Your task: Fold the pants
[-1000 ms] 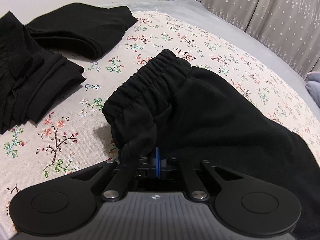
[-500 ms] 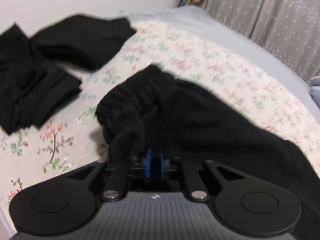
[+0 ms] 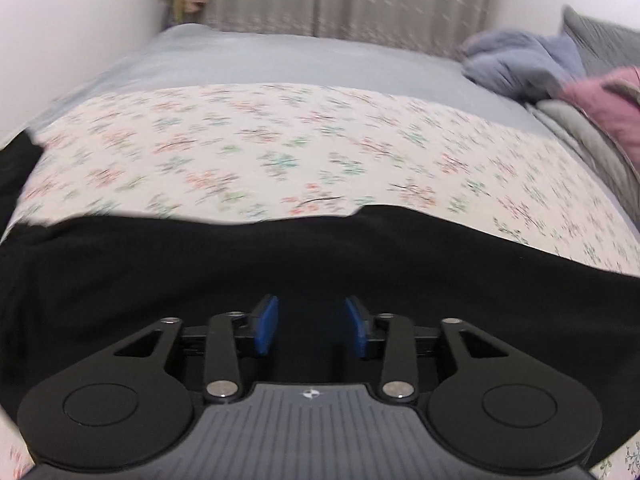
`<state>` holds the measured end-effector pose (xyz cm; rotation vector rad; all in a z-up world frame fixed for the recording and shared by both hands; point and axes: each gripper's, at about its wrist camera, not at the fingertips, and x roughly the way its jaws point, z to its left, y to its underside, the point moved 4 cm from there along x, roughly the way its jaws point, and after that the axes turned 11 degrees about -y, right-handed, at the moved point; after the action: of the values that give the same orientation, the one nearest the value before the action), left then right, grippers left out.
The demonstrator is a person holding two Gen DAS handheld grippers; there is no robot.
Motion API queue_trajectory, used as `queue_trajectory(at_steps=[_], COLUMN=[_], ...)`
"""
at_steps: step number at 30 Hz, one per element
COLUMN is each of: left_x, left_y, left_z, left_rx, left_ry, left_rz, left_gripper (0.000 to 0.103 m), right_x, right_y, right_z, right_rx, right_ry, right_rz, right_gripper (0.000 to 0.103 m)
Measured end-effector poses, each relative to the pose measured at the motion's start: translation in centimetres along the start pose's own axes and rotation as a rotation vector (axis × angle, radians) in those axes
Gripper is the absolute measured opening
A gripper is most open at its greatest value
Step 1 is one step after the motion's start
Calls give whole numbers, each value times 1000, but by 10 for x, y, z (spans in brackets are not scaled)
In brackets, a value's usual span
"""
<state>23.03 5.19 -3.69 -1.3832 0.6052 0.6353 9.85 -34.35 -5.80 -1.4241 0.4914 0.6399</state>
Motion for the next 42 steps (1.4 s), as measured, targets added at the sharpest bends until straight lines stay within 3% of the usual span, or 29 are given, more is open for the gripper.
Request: queue_trajectory(at_steps=[1, 3, 7, 10, 12, 14, 16, 20, 22, 24, 25, 26, 28, 29, 32, 37, 42], left_x=[3, 10, 19, 31, 42, 53, 60, 84, 97, 101, 100, 98, 88, 81, 67, 69, 69], left_y=[-7, -21, -50, -67, -75, -78, -77, -68, -56, -49, -50, -53, -62, -66, -72, -57, -63], left_z=[-6, -11, 1, 27, 42, 38, 16, -39, -56, -65, -67, -67, -61, -58, -52, -64, -58], left_rx=[19, 57, 106, 58, -8, -37, 22, 234, 308, 322, 308, 281, 237, 212, 180, 225, 224], left_ry=[-8, -40, -86, -102, -38, 73, 152, 148, 134, 139, 161, 183, 169, 180, 205, 165, 127], left_rz=[-6, -33, -64, -46, -2, 44, 73, 139, 192, 191, 186, 181, 127, 89, 0, -45, -100], left_gripper=[73, 85, 97, 102, 102, 101, 101, 101, 87, 75, 55, 46, 18, 14, 14, 14, 14], right_x=[4, 5, 10, 9, 11, 13, 15, 24, 28, 30, 30, 29, 27, 27, 31, 33, 35], right_y=[-2, -5, -6, -8, -11, -14, -18, -24, -27, -27, -27, -26, -26, -26, -26, -25, -23], right_z=[-4, -3, 8, 17, 21, 26, 32, 45, 51, 54, 54, 54, 51, 50, 52, 53, 53], right_rx=[18, 13, -14, -34, -37, -51, -54, -82, -96, -101, -100, -96, -80, -74, -72, -58, -39], right_ry=[0, -9, -12, -38, -56, -70, -83, -109, -115, -115, -115, -118, -126, -130, -130, -126, -117], right_rz=[15, 17, 39, 33, 26, 21, 20, 31, 36, 40, 40, 40, 37, 37, 47, 54, 53], right_gripper=[61, 61, 61, 61, 61, 61, 61, 61, 61, 61, 61, 61, 61, 61, 61, 61, 61])
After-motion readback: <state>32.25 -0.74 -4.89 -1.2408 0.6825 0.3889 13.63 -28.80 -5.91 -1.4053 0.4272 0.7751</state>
